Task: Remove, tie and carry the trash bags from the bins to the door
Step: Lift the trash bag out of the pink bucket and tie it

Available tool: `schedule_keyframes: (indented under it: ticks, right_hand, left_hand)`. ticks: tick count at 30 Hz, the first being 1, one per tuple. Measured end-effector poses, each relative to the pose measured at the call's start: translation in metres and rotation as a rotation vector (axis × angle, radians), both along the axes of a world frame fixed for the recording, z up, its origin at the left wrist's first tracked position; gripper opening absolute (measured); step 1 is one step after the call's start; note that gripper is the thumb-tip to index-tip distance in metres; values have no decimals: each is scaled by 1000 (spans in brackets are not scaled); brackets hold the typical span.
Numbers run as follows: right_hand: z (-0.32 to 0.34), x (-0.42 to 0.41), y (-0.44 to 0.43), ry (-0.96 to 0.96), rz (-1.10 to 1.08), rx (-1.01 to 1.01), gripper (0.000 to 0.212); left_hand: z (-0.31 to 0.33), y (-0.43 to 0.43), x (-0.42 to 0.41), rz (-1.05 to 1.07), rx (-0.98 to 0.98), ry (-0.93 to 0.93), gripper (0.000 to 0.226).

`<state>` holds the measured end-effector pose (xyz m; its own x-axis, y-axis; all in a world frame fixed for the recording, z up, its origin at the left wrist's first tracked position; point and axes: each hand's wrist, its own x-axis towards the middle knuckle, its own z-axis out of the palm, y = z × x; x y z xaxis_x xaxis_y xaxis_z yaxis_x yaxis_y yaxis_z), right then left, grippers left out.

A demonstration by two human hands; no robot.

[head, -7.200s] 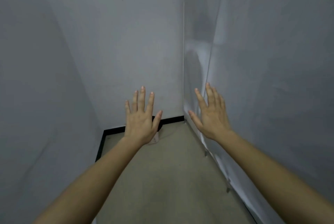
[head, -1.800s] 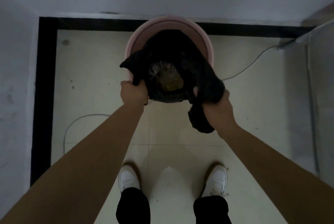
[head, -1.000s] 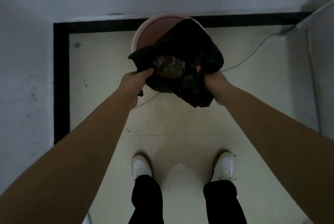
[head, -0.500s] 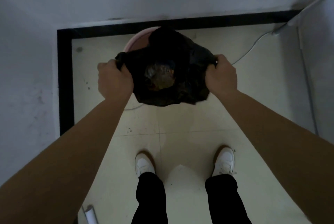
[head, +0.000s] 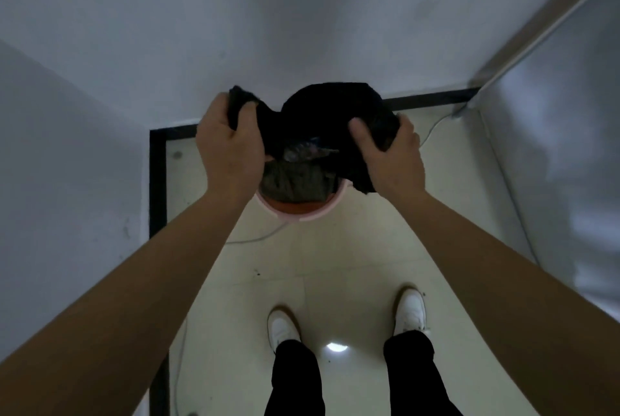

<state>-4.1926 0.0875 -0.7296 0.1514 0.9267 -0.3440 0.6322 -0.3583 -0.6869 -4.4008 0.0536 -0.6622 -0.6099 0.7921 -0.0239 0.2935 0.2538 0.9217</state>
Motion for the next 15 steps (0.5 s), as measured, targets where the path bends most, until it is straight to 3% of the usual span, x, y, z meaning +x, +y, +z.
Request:
schedule_keyframes:
  ticks: [2, 4, 9, 15]
  right_hand:
    - [10, 14, -7, -221, 146, 59, 92]
    - [15, 33, -8, -367, 176, 127, 64]
    - [65, 96, -9, -351, -72, 253, 37]
    - [128, 174, -25, -281, -303, 535, 27]
  left_hand:
    - [26, -2, 9, -68, 112, 64, 14]
    - [46, -3, 20, -113, 176, 135, 13]
    - [64, 1, 49, -129, 273, 208, 14]
    - [76, 13, 100, -45, 252, -66, 9]
